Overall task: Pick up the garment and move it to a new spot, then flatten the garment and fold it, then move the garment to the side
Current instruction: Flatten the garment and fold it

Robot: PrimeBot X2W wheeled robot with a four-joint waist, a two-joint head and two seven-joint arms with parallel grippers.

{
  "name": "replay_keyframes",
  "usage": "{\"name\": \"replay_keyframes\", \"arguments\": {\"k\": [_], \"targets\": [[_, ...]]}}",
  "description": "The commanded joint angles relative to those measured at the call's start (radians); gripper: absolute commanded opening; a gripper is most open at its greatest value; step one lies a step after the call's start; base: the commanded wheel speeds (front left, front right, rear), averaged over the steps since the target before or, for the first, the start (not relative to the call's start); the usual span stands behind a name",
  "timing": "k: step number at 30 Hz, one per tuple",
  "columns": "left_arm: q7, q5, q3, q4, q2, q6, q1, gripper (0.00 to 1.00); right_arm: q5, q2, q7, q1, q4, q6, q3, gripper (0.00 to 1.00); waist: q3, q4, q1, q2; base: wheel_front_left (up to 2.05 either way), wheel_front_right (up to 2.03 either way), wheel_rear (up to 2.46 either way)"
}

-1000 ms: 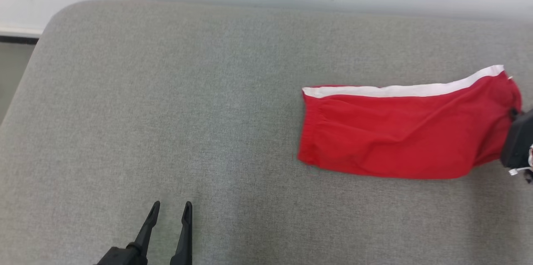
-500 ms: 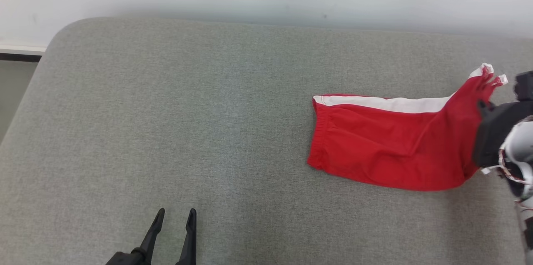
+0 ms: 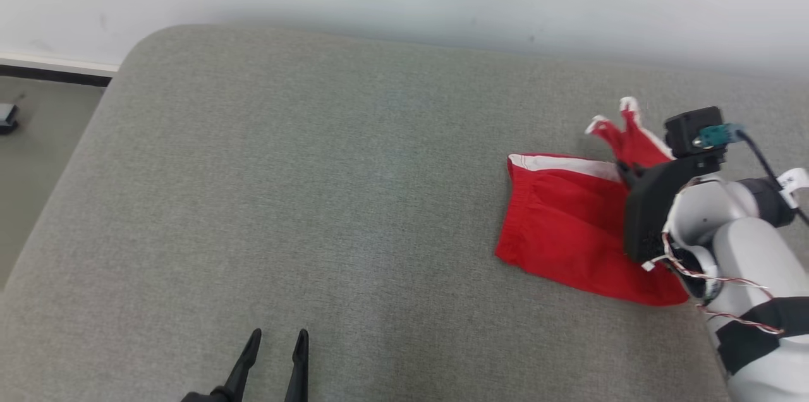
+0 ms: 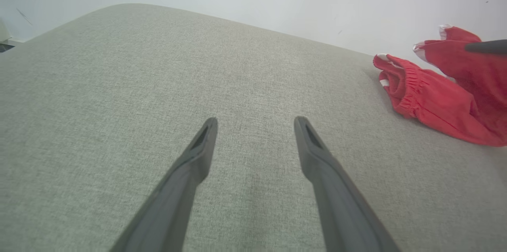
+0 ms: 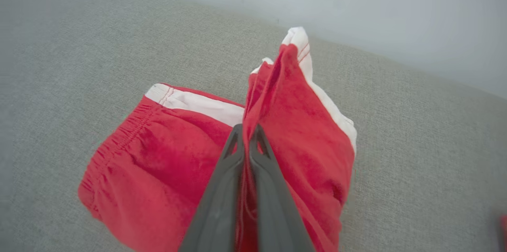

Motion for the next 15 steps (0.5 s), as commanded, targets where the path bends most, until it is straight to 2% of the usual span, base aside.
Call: {"name": "replay_keyframes", "arguments": {"k": [1, 15], "targets": [[-0.003, 0.0, -0.005, 0.001, -0.003, 0.002, 0.018, 1.0, 0.013, 0.008, -0.01, -0.011, 0.01, -0.003, 0.013, 0.0, -0.011, 0.013, 0.0, 0.0, 0.0, 0.0, 0.0], [-0.003, -0.001, -0.001, -0.001, -0.005, 0.002, 0.036, 1.0, 0.048, 0.068, -0.054, -0.049, 0.125, -0.003, 0.109, 0.0, -0.018, 0.049, 0.0, 0.0, 0.0, 0.0, 0.0]]}}
